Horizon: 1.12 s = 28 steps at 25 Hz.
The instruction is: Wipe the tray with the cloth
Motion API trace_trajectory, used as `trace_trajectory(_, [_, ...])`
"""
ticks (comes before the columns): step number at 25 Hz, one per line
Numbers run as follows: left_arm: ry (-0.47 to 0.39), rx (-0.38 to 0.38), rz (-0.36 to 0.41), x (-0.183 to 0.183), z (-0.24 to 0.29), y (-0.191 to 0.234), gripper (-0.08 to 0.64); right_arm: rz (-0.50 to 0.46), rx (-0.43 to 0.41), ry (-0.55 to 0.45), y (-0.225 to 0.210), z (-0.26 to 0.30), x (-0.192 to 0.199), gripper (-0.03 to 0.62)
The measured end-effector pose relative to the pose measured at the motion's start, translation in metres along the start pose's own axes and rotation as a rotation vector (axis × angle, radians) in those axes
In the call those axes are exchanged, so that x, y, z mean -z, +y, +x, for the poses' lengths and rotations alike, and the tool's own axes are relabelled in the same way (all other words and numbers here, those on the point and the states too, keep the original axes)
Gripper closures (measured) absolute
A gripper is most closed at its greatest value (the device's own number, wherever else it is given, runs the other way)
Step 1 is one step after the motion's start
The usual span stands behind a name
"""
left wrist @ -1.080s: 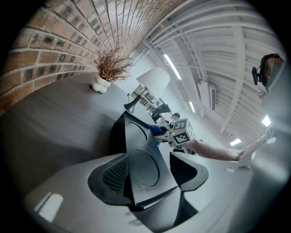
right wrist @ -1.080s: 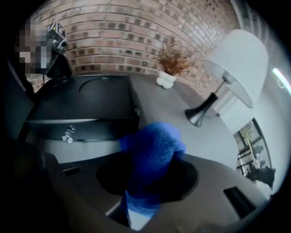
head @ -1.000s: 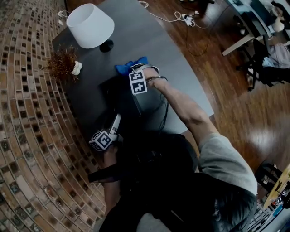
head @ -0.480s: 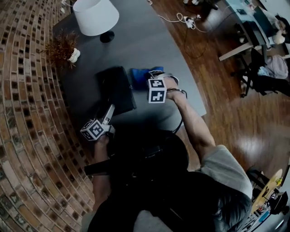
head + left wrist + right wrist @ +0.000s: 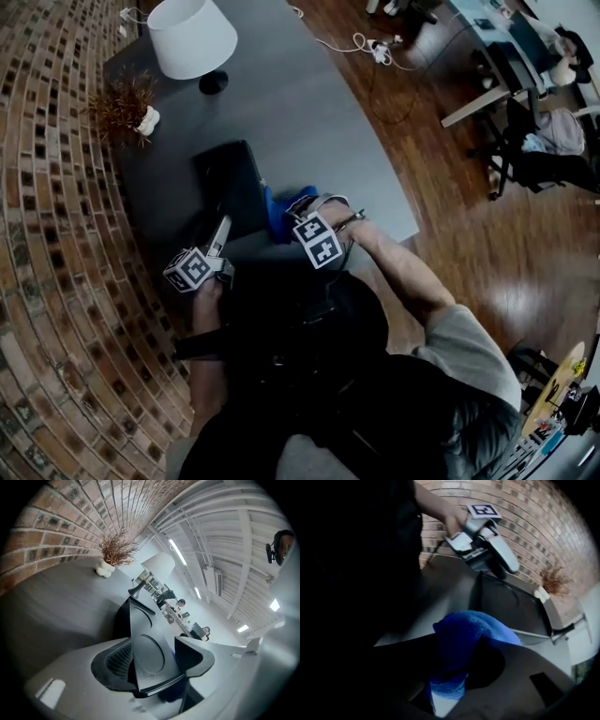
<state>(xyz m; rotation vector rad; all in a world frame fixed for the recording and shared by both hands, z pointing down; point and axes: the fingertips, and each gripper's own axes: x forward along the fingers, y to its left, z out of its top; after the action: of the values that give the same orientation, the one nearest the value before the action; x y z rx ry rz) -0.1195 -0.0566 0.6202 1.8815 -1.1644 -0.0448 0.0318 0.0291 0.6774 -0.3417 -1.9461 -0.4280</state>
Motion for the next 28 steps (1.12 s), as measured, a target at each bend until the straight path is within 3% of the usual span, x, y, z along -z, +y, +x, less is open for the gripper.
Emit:
trace_trajectory(2, [-0.001,0.011,-0.003,0.000,0.001,-0.001,0.279,0.074,-0.007,-0.032,-0.005,-0.007,0.011,0.453])
trace_trajectory(6, [-0.007,0.015,0.008,-0.001,0.002,-0.001,0.279,0.343,0.294,0.140,-0.109,-0.020,0.078,0.453])
trace_trajectory(8, [-0.005,0.015,0.006,0.000,0.001,-0.001,0.279,0.362,0.325,0.184,-0.128,-0.014,0.079,0.453])
trace_trajectory(10, [-0.005,0.018,0.007,0.001,0.000,-0.003,0.279,0.283,0.286,0.200,-0.115,-0.002,0.053,0.453])
trace_trajectory(14, [-0.015,0.006,0.005,0.000,-0.001,0.000,0.279,0.027,0.207,0.303,-0.048,0.007,0.013,0.451])
trace_trajectory(17, [-0.030,0.011,-0.003,-0.004,-0.002,0.002,0.279,-0.032,0.018,0.122,0.013,0.001,-0.014,0.453])
trace_trajectory(19, [-0.030,0.015,-0.006,-0.004,-0.003,0.002,0.279,0.071,-0.022,0.015,0.015,-0.007,-0.011,0.451])
trace_trajectory(21, [-0.030,0.016,-0.007,-0.003,-0.003,0.002,0.279,0.212,0.104,0.034,-0.033,-0.020,0.019,0.451])
trace_trajectory(25, [-0.032,0.011,-0.008,-0.002,-0.003,0.004,0.279,0.471,0.492,0.105,-0.180,-0.048,0.079,0.451])
trace_trajectory(27, [-0.032,0.012,-0.013,-0.001,-0.003,0.003,0.279,0.527,0.580,0.122,-0.230,-0.044,0.092,0.451])
trace_trajectory(28, [-0.033,0.012,-0.015,0.000,-0.003,0.002,0.279,0.513,0.583,0.141,-0.245,-0.035,0.094,0.451])
